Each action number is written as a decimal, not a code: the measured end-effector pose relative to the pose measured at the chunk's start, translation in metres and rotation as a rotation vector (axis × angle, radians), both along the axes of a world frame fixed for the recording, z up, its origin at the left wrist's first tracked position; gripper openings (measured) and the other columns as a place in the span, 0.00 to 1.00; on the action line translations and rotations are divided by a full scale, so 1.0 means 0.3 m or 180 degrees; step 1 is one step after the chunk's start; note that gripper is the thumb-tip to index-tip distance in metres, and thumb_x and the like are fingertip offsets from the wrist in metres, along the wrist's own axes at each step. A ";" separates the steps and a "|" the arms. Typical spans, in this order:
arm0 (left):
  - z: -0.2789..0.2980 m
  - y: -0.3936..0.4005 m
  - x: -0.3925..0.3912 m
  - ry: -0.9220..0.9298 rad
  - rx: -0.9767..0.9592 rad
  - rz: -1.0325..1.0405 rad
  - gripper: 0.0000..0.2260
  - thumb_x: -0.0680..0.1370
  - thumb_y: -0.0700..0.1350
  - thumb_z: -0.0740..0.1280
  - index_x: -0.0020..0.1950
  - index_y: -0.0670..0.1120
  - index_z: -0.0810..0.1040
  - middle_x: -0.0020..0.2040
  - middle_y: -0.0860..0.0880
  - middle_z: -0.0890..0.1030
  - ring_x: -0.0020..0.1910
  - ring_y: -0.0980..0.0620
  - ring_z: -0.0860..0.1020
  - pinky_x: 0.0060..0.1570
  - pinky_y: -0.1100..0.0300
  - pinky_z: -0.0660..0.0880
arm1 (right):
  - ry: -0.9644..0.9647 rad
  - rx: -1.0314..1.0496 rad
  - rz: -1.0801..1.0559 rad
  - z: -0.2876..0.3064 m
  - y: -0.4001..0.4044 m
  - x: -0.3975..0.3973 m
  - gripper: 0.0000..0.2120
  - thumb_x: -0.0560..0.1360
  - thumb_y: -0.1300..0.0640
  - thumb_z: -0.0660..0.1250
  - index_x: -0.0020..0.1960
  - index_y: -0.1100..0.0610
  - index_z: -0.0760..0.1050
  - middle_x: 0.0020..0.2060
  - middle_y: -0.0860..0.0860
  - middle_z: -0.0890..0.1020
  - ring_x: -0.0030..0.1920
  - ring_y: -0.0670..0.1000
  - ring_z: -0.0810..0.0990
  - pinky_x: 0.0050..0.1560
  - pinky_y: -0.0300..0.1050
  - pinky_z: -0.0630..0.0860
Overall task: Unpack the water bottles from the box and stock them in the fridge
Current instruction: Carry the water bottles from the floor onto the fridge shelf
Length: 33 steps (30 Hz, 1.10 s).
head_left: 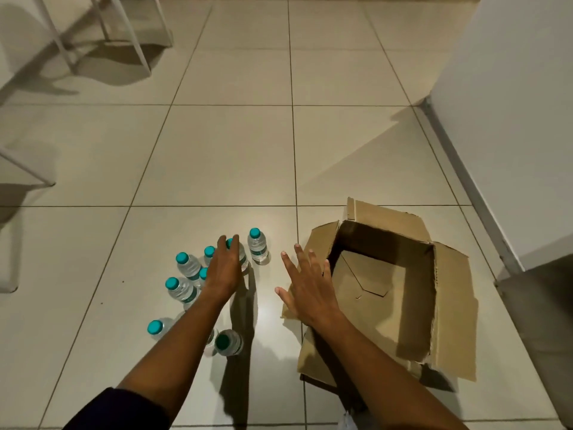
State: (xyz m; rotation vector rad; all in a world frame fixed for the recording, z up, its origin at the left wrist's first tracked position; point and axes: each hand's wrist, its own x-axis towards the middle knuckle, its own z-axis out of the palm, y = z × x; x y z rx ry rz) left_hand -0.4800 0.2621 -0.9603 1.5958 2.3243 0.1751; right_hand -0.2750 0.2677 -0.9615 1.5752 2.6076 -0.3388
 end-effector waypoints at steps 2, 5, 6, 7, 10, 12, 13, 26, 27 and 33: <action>-0.016 0.046 -0.028 0.0013 -0.0036 -0.0038 0.31 0.75 0.32 0.68 0.76 0.44 0.61 0.73 0.39 0.64 0.68 0.40 0.71 0.63 0.50 0.73 | 0.0024 0.0027 0.0082 -0.024 0.020 -0.024 0.38 0.77 0.31 0.50 0.79 0.44 0.38 0.78 0.52 0.37 0.79 0.61 0.43 0.74 0.66 0.44; -0.042 0.092 -0.063 0.0064 -0.0042 -0.0067 0.21 0.77 0.34 0.66 0.70 0.42 0.70 0.63 0.40 0.73 0.59 0.42 0.76 0.59 0.53 0.75 | 0.0101 -0.0033 0.0136 -0.051 0.063 -0.061 0.37 0.78 0.33 0.51 0.79 0.44 0.38 0.78 0.52 0.36 0.79 0.60 0.42 0.74 0.65 0.44; -0.053 0.106 -0.070 0.0071 -0.0050 -0.0048 0.18 0.77 0.35 0.67 0.67 0.42 0.74 0.60 0.40 0.75 0.56 0.44 0.77 0.58 0.54 0.76 | 0.0124 -0.0049 0.0148 -0.060 0.081 -0.073 0.37 0.78 0.34 0.52 0.79 0.44 0.38 0.79 0.52 0.37 0.79 0.60 0.42 0.74 0.64 0.45; -0.061 0.116 -0.075 0.0088 -0.0075 -0.0028 0.15 0.77 0.35 0.67 0.63 0.42 0.76 0.57 0.41 0.76 0.53 0.45 0.78 0.57 0.55 0.77 | 0.0147 -0.0054 0.0161 -0.070 0.098 -0.085 0.37 0.79 0.35 0.53 0.79 0.45 0.39 0.79 0.52 0.38 0.79 0.60 0.43 0.74 0.64 0.46; -0.076 0.142 -0.084 0.0116 -0.0118 0.0006 0.11 0.77 0.35 0.68 0.59 0.42 0.78 0.53 0.42 0.79 0.51 0.46 0.79 0.56 0.55 0.78 | 0.0231 -0.0035 0.0237 -0.100 0.146 -0.123 0.37 0.79 0.39 0.58 0.79 0.46 0.41 0.79 0.53 0.42 0.79 0.60 0.49 0.74 0.63 0.53; -0.081 0.159 -0.089 0.0126 -0.0128 -0.0002 0.12 0.76 0.35 0.69 0.59 0.41 0.78 0.54 0.42 0.79 0.51 0.46 0.79 0.57 0.54 0.78 | 0.0335 -0.0061 0.0250 -0.119 0.179 -0.159 0.38 0.79 0.43 0.62 0.80 0.47 0.43 0.80 0.53 0.46 0.77 0.60 0.56 0.73 0.61 0.58; -0.081 0.166 -0.090 0.0114 -0.0127 0.0004 0.13 0.76 0.35 0.69 0.60 0.41 0.78 0.55 0.42 0.80 0.52 0.46 0.80 0.57 0.54 0.78 | 0.0398 -0.0092 0.0240 -0.126 0.197 -0.179 0.38 0.79 0.45 0.64 0.80 0.47 0.45 0.79 0.53 0.48 0.76 0.59 0.59 0.72 0.60 0.61; -0.088 0.170 -0.074 0.0073 0.0034 -0.0058 0.13 0.77 0.37 0.68 0.62 0.42 0.76 0.57 0.43 0.78 0.54 0.47 0.78 0.60 0.57 0.76 | 0.0286 -0.0141 0.0694 -0.165 0.335 -0.328 0.40 0.75 0.60 0.72 0.78 0.48 0.53 0.78 0.53 0.53 0.62 0.58 0.73 0.61 0.53 0.76; -0.087 0.167 -0.077 0.0076 0.0051 -0.0043 0.12 0.78 0.37 0.67 0.61 0.42 0.76 0.56 0.42 0.78 0.53 0.47 0.78 0.60 0.57 0.76 | 0.0345 -0.0162 0.0637 -0.161 0.332 -0.329 0.39 0.74 0.61 0.73 0.77 0.49 0.56 0.76 0.54 0.58 0.62 0.58 0.74 0.60 0.52 0.77; -0.089 0.155 -0.070 0.0045 0.0116 -0.0023 0.16 0.76 0.35 0.69 0.63 0.42 0.76 0.58 0.42 0.78 0.56 0.46 0.78 0.60 0.55 0.76 | 0.0366 -0.0285 0.0395 -0.141 0.244 -0.268 0.27 0.71 0.63 0.75 0.67 0.56 0.69 0.59 0.56 0.71 0.49 0.53 0.79 0.49 0.44 0.81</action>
